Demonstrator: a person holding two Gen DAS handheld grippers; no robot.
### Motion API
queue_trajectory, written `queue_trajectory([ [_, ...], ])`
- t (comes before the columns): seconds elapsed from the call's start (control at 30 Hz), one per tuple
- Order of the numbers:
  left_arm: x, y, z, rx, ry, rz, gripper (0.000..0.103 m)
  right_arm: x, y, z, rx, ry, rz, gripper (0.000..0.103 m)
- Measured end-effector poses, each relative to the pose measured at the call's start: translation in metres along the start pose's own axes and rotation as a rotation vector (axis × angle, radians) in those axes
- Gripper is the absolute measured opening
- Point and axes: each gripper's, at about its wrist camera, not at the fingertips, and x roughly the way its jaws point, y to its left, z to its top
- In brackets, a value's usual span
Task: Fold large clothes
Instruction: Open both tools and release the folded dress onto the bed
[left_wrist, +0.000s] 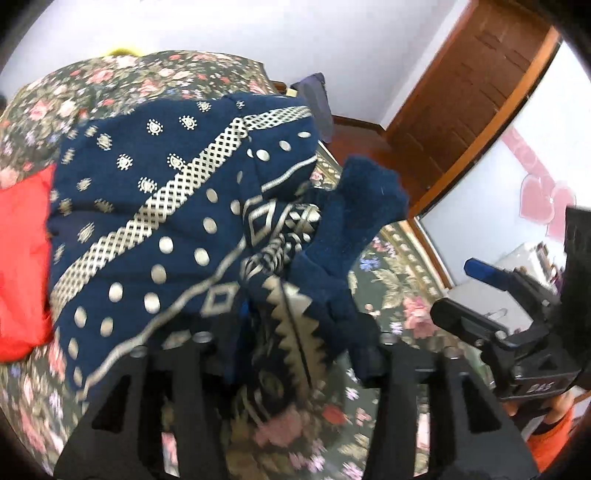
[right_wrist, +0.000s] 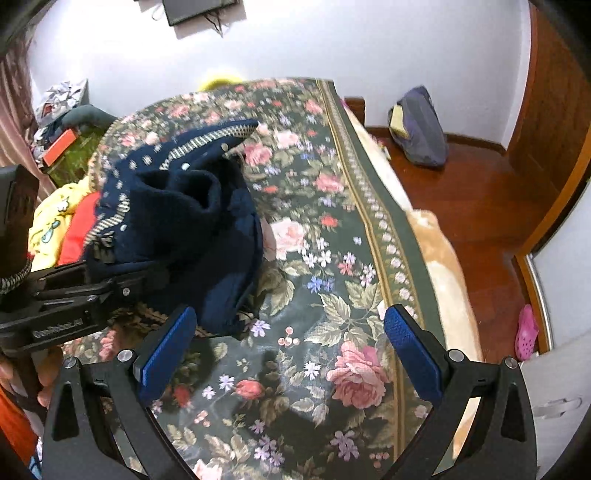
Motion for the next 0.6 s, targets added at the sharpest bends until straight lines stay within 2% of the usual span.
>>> queue_trajectory([
  [0.1, -0.031, -0.005, 0.003, -0.008, -0.043, -0.04, 0.055, -0.008, 0.005, 0.001, -0.018, -0.013, -0.007, 0.101],
  [0.23, -0.072, -0.017, 0.011, 0.043, -0.118, 0.012, 0.063, -0.013, 0.012, 0.003, -0.024, -0.031, 0.006, 0.101],
  [0.4, -0.109, 0.0, 0.013, 0.099, -0.226, 0.205, 0.073, -0.023, 0.032, 0.012, -0.048, -0.066, 0.043, 0.101],
  [0.5, -0.112, 0.03, 0.01, 0.083, -0.227, 0.3, 0.076, -0.024, 0.051, 0.022, -0.079, -0.089, 0.08, 0.101],
  [0.6, -0.094, 0.068, 0.011, 0.041, -0.181, 0.353, 0.076, -0.014, 0.073, 0.035, -0.117, -0.094, 0.122, 0.101],
])
